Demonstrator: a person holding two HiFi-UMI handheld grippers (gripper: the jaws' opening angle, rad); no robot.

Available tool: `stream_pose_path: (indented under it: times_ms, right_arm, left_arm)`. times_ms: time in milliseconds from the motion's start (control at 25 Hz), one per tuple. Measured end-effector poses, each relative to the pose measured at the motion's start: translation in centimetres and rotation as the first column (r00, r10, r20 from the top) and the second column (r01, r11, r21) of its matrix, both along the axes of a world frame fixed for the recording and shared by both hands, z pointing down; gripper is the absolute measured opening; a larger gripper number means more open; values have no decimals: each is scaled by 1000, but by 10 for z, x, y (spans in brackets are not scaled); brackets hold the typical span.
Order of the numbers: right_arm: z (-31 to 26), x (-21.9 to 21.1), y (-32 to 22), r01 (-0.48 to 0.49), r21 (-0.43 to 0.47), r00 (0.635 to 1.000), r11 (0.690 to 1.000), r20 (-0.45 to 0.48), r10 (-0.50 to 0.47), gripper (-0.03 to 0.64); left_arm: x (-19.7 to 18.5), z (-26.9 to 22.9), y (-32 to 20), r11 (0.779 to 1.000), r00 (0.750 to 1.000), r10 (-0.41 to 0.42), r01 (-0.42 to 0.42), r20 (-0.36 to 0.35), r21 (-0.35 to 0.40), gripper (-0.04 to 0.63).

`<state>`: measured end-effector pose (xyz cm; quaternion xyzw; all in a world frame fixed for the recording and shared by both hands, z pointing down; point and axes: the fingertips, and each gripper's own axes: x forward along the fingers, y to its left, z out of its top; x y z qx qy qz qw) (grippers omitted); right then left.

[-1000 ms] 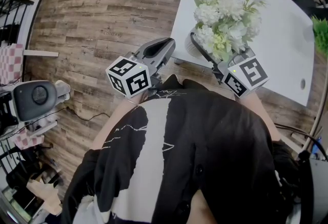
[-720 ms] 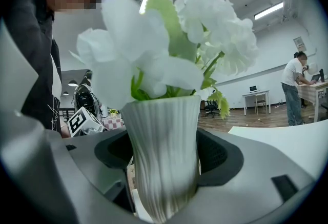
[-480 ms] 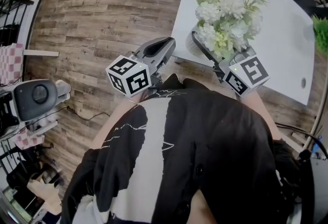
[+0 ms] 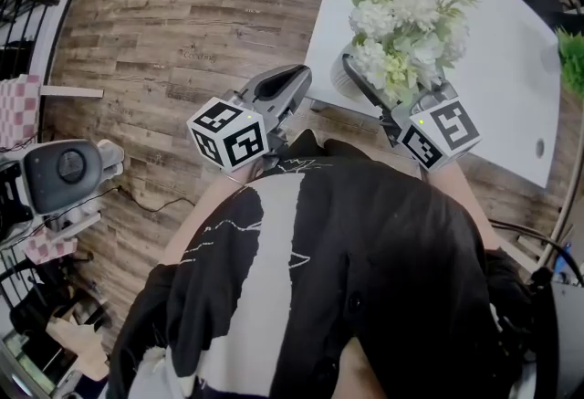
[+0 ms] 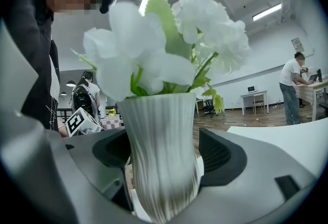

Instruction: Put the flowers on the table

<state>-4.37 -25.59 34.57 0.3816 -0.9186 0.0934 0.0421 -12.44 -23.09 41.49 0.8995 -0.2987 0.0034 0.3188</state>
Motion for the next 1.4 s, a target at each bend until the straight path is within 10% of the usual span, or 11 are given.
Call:
stream_pose_path:
  times_ms: [1400]
  right_arm:
    - [-10,53,41,135,19,989,991,64,-136,397]
  left_arm:
    - [67,-12,41,996,995,-84,84,47,20,26]
